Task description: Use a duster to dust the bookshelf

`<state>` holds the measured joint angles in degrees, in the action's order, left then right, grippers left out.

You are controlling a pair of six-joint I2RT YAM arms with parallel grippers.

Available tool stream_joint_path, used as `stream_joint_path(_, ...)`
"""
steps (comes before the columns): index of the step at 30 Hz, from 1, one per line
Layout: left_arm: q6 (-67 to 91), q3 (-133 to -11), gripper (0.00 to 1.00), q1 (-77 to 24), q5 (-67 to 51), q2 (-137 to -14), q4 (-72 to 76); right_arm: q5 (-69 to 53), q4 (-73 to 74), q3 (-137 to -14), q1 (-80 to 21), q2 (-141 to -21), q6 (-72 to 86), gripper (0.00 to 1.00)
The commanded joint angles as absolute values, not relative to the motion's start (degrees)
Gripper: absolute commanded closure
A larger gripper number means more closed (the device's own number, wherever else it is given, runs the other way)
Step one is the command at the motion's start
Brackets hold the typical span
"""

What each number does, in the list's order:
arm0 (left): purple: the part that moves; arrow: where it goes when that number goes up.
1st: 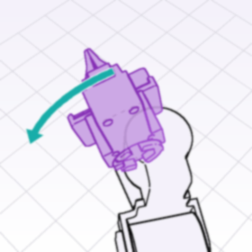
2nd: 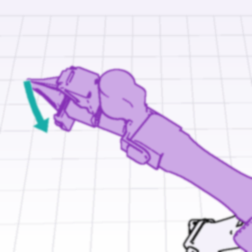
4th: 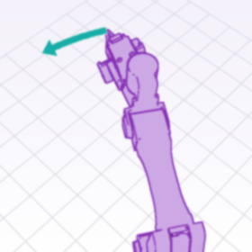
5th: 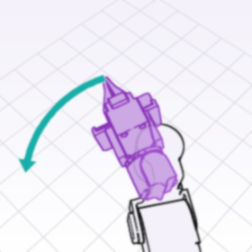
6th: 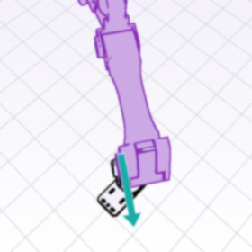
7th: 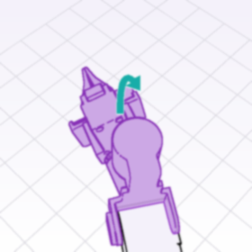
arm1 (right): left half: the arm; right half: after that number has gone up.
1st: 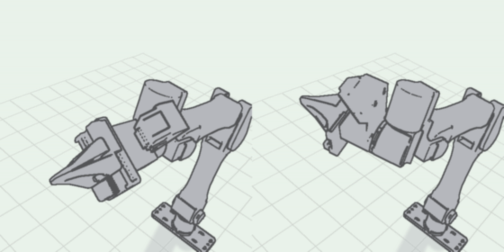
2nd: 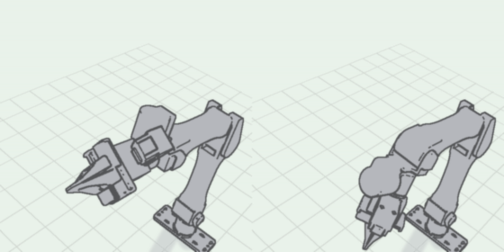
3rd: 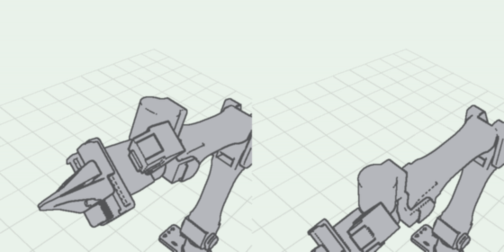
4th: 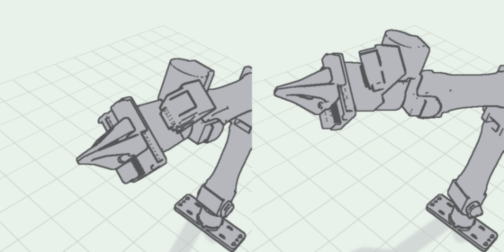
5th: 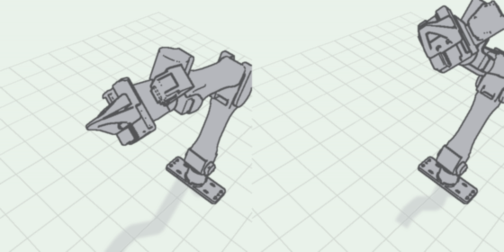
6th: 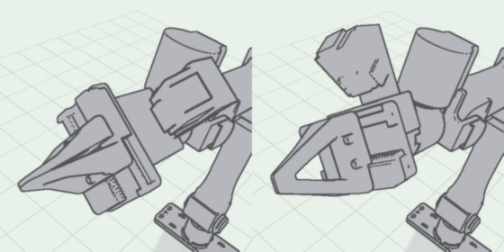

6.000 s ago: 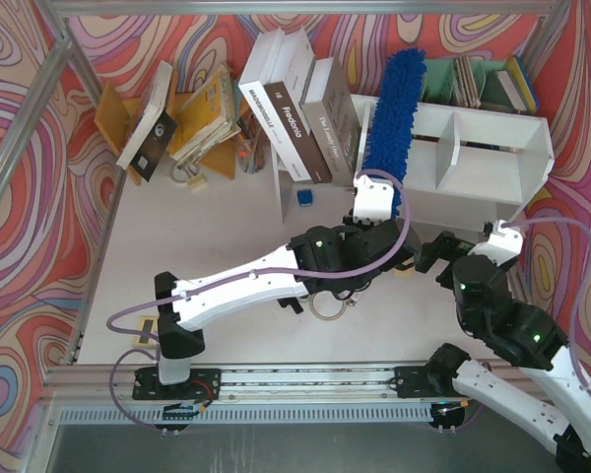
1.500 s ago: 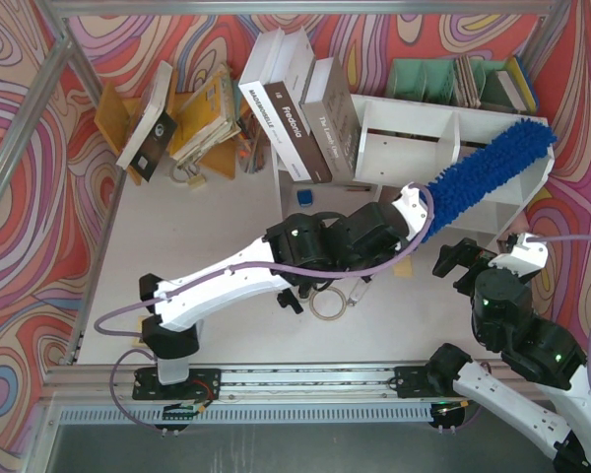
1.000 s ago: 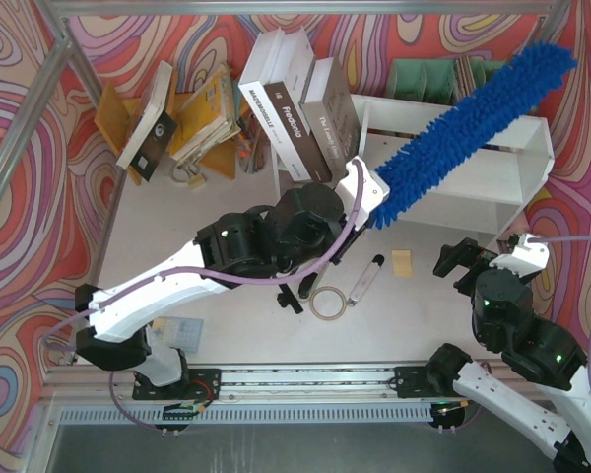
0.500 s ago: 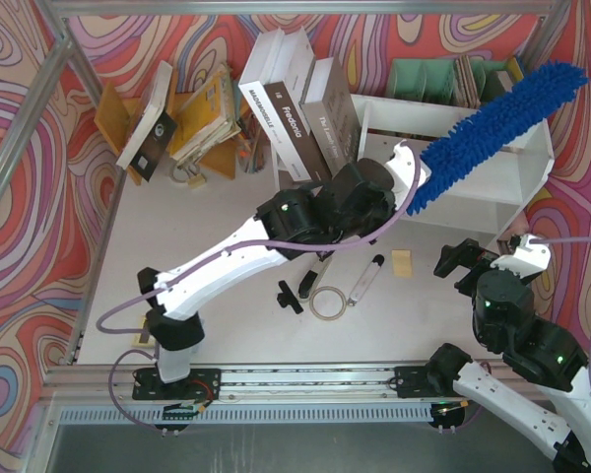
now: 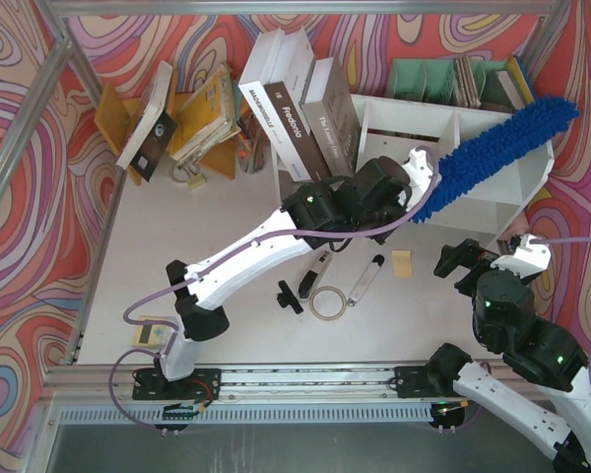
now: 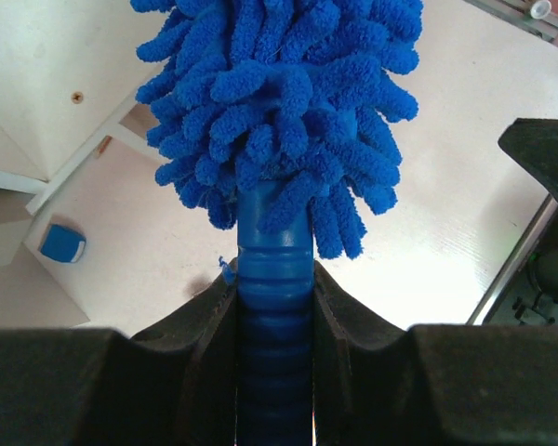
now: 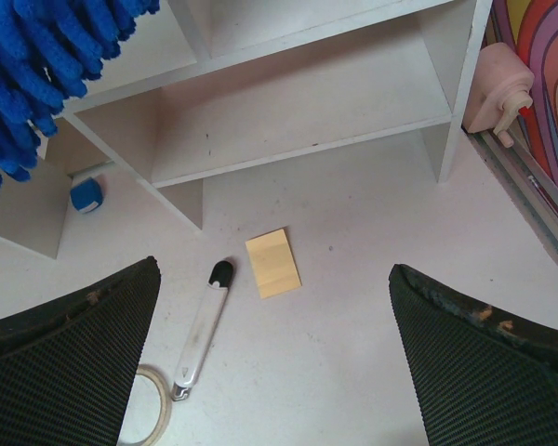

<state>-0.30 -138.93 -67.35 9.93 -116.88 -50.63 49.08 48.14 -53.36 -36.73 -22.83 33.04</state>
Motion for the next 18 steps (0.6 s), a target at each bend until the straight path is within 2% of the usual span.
stream_joint_path(1, -0.28, -141.07, 1.0, -67.39, 5.79, -117.07, -49.75, 50.27, 48.51, -53.26, -36.63, -22.23, 33.48, 0.01)
stream_joint_path(7, -1.32, -137.41, 1.0, -68.46, 5.38, -114.39, -48.52, 50.45, 48.43, -53.26, -36.65, -22.37, 33.36, 0.01)
stream_joint_path(18, -2.51, -119.67, 1.0, -72.44, 6.49, -100.51, -39.65, 50.3, 48.25, -53.2, -36.65, -22.98, 33.3, 0.01)
